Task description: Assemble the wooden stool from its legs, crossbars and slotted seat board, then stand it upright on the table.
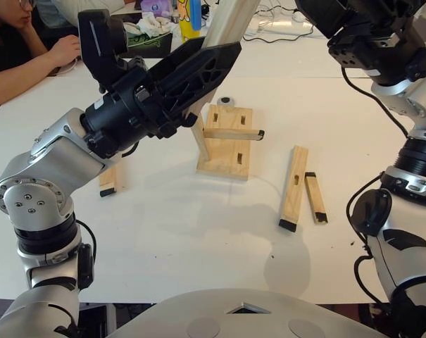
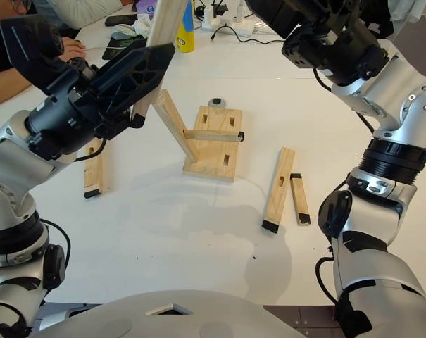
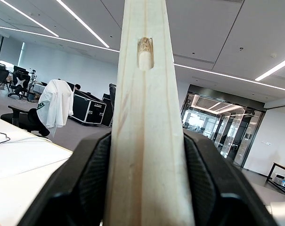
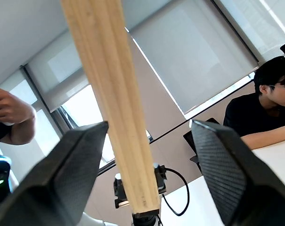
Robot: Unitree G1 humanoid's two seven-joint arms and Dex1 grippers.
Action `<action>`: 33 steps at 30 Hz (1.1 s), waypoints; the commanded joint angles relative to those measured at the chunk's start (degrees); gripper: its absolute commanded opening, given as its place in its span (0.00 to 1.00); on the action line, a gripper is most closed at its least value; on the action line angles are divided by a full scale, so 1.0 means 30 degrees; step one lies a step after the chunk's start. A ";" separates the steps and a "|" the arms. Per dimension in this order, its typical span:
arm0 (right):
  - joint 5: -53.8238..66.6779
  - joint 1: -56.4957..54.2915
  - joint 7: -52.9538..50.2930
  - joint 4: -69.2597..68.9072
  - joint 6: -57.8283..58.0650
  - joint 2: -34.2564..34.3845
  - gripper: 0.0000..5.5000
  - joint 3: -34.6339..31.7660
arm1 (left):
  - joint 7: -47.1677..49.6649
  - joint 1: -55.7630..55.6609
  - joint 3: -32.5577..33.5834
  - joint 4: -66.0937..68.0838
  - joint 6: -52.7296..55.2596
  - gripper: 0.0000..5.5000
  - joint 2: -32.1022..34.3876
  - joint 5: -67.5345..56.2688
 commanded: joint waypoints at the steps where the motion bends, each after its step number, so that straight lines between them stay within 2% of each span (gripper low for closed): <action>1: 0.0884 -0.0519 -0.0030 -0.0007 0.0400 -0.0272 0.75 0.0556 | -0.0528 -0.0334 -0.0223 0.0200 0.0210 0.37 0.0457 -0.0167; 4: 0.1268 -0.0567 -0.0411 -0.0209 0.0152 -0.0194 0.85 0.0810 | -0.0795 -0.0411 -0.0544 0.0176 0.0275 0.37 0.0444 -0.0233; 12: 0.1476 -0.1046 -0.0556 -0.0249 -0.0267 -0.0007 0.86 0.1498 | -0.1590 -0.0173 -0.1363 0.0467 0.0443 0.37 0.0427 0.0504; 26: 0.1949 -0.1276 -0.0664 -0.0500 -0.0585 0.0176 0.43 0.2057 | -0.2339 0.0248 -0.1616 0.0660 0.0494 0.37 0.0368 0.1594; 33: 0.1117 -0.1162 0.0473 -0.0898 -0.0067 -0.0454 0.41 0.2327 | -0.2866 0.0146 -0.1329 0.1099 0.0573 0.37 0.0764 0.1947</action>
